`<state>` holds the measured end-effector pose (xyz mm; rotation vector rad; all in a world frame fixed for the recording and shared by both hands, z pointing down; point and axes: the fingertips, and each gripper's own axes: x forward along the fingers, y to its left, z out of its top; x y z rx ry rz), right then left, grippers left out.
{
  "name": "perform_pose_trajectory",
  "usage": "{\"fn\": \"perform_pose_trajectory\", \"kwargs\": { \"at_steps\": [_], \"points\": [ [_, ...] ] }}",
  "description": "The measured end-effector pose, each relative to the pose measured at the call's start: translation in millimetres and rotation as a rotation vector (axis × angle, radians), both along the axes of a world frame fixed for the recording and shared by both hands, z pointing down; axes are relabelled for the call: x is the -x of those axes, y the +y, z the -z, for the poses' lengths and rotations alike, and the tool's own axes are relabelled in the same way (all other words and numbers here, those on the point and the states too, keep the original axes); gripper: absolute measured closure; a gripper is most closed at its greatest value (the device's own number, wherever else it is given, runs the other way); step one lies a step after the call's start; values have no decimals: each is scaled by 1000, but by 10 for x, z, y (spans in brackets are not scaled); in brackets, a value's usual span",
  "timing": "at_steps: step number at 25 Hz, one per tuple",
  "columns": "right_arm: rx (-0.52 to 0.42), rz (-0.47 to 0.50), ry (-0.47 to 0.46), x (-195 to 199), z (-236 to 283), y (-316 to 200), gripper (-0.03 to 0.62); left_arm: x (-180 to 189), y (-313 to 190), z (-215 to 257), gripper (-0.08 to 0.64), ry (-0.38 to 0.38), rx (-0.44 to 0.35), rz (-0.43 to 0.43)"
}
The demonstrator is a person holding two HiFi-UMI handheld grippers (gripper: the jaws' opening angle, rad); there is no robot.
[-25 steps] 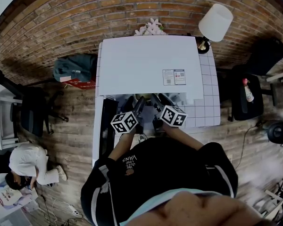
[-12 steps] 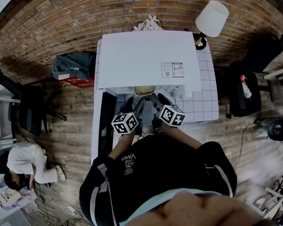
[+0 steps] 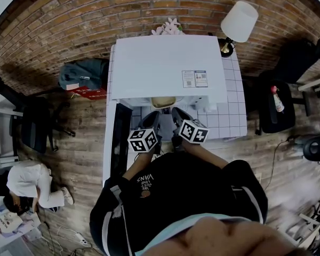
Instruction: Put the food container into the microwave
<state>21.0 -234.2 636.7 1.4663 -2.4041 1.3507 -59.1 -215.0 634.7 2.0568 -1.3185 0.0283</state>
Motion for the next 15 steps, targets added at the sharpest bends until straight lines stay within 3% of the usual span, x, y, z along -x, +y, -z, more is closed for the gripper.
{"fn": "perform_pose_trajectory", "kwargs": {
  "at_steps": [15],
  "points": [
    [8, 45, 12, 101, -20, -231, 580, 52, -237, -30, 538, -19, 12, 9]
  ]
}}
